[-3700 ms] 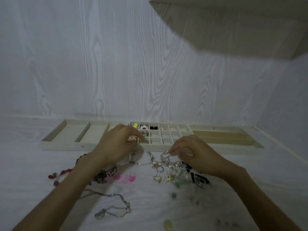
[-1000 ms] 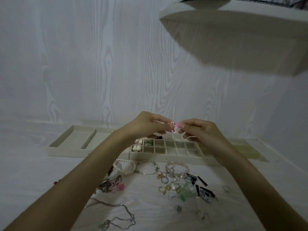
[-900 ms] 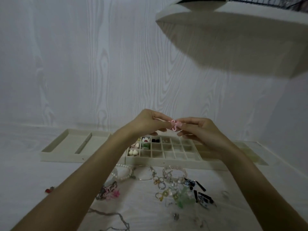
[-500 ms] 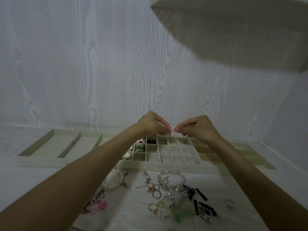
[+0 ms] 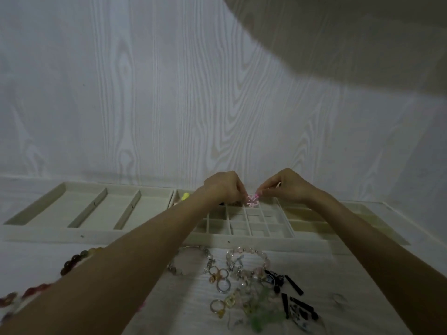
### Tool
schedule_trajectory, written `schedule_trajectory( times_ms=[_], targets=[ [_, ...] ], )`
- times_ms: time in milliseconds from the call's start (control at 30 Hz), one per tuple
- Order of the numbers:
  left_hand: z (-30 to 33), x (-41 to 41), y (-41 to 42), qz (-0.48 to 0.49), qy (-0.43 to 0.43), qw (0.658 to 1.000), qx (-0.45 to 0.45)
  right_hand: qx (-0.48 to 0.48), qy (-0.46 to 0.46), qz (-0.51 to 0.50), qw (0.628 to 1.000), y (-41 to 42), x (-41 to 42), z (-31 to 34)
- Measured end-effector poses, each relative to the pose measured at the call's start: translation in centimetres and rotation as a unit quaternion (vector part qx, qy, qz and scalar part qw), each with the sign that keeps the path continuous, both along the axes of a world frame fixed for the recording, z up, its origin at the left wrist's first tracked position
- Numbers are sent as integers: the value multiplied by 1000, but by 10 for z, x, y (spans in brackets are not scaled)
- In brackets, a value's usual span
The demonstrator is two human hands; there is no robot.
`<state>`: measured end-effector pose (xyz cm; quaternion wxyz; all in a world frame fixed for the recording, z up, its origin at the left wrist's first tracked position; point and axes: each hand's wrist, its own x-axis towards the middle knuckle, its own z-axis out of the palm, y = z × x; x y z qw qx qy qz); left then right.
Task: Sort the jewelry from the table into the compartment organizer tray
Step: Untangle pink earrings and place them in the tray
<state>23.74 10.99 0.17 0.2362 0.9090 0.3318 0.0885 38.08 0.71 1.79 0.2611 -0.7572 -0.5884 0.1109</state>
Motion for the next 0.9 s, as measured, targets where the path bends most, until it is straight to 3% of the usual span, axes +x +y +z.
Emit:
schedule_trajectory(
  times_ms=[233, 500, 700, 900],
  targets=[
    [1, 9, 0, -26, 63, 995, 68, -48, -37, -3, 998, 13, -1, -14],
    [4, 1, -2, -61, 41, 989, 129, -85, -96, -21, 991, 22, -6, -20],
    [8, -8, -5, -136, 102, 965, 201, -82, -211, -4, 974, 13, -12, 1],
    [11, -6, -6, -165, 158, 947, 225, -116, -376, 63, 917, 2, -14, 8]
  ],
)
